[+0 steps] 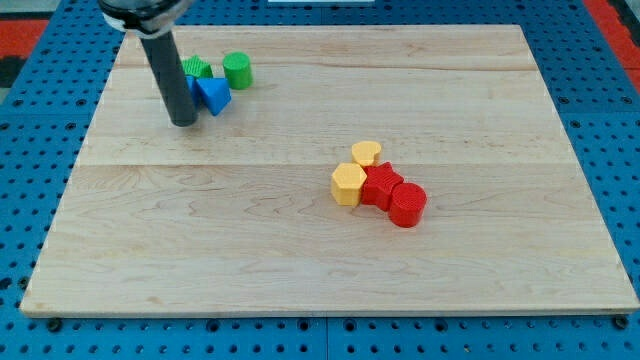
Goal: Move the blue blocks into the green star
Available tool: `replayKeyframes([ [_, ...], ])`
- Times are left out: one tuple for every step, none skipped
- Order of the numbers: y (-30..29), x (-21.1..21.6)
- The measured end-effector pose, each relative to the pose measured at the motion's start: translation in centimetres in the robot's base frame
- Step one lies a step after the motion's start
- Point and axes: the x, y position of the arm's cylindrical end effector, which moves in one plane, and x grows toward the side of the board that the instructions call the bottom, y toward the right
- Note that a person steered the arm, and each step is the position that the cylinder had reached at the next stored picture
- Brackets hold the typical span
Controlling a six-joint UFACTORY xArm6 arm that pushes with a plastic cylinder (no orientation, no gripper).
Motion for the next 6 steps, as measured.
replayKeyframes([
  [4.1,-1.3],
  [4.5,-3.4],
  [4.2,-3.9],
  [4.2,-5.6],
  [4.2,-5.7],
  [5.2,-5.7],
])
